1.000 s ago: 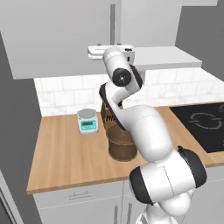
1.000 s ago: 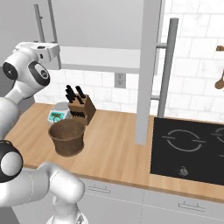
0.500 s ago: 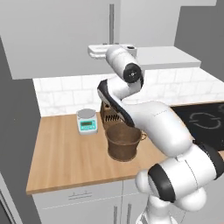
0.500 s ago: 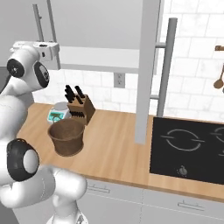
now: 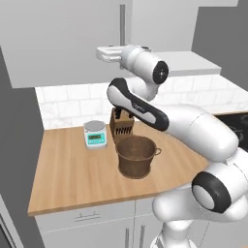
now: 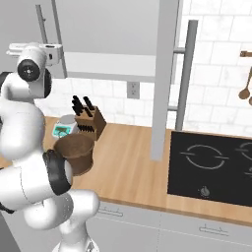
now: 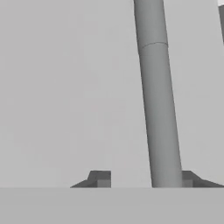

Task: Open the cabinet, pick up the bread from the cabinet and place it in the basket. Then move the basket to the dining counter.

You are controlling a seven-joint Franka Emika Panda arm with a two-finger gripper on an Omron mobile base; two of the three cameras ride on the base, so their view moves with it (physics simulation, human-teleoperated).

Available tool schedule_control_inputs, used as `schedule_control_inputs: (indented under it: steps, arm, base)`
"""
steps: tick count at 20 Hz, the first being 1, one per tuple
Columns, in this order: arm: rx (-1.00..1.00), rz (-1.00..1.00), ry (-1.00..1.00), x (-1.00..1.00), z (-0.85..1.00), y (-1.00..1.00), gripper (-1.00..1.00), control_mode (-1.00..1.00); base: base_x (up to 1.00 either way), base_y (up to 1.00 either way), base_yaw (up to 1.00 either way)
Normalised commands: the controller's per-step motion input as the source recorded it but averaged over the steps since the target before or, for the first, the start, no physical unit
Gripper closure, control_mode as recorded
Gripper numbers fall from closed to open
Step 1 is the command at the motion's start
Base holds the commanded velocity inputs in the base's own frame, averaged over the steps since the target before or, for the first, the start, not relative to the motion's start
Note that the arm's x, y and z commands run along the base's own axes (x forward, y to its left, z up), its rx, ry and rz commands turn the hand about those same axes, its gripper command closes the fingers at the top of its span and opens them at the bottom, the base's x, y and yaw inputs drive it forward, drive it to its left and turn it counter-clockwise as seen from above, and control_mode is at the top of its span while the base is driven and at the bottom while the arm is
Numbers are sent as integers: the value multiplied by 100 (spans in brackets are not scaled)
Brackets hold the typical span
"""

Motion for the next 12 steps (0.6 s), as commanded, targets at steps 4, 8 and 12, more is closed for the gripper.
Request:
schedule_control_inputs:
  steps: [4,8,12]
  arm:
    - [3,22,5,-15,0,100,100,-100]
    - [1,18,5,-53,0,100,100,-100]
    - [-1,9,13,-98,-1,100,100,-100]
  base:
    - [0,0,0]
    - [0,0,0]
    - [0,0,0]
